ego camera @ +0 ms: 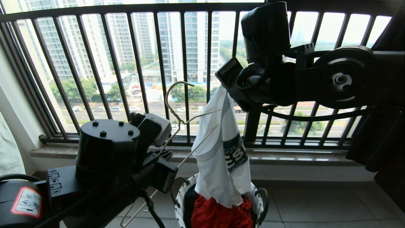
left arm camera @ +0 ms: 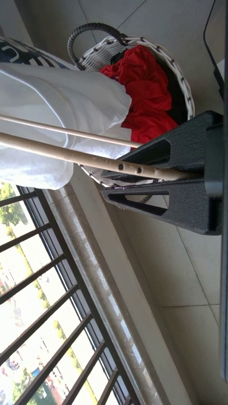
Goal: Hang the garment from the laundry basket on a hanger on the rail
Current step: Hang the clothes on the clothes rack
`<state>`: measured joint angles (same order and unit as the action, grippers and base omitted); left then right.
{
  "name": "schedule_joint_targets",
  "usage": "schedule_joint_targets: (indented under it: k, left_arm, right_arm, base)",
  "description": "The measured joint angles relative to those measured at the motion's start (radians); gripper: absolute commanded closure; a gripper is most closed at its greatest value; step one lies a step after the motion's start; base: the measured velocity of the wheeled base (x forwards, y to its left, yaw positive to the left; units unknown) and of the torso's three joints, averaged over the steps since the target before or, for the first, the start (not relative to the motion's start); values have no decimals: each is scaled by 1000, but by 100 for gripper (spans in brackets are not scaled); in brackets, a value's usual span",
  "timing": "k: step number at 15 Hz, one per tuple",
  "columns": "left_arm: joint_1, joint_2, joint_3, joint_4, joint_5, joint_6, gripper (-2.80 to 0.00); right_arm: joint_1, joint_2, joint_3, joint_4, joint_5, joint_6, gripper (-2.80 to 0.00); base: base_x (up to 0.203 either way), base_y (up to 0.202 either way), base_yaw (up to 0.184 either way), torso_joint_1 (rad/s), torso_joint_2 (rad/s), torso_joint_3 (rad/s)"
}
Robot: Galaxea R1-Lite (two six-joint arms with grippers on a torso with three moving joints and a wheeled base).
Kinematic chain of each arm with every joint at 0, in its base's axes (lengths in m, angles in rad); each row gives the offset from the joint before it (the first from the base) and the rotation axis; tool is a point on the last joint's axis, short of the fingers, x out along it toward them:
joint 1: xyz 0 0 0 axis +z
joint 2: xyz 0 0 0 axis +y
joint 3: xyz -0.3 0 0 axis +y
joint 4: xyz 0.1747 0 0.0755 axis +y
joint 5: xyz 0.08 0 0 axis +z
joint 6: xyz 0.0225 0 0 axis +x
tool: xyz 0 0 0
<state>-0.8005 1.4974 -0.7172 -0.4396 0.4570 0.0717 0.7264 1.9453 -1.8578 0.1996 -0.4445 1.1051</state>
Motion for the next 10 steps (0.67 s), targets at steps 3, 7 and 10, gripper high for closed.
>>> schedule_joint_targets:
  k: [3, 7, 10]
  left_arm:
    - [27, 7, -21, 1, 67, 18, 0]
    - [33, 8, -31, 0, 107, 34, 0]
    - [43, 2, -42, 1, 108, 35, 0]
  right_arm:
    - [-22, 1, -31, 2, -1, 22, 0]
    - [-61, 6, -58, 3, -1, 22, 0]
    - [-87, 14, -70, 3, -1, 21, 0]
  base:
    - [0, 0, 0, 0, 0, 0]
    - [0, 0, 0, 0, 0, 0]
    - [0, 0, 0, 0, 0, 0]
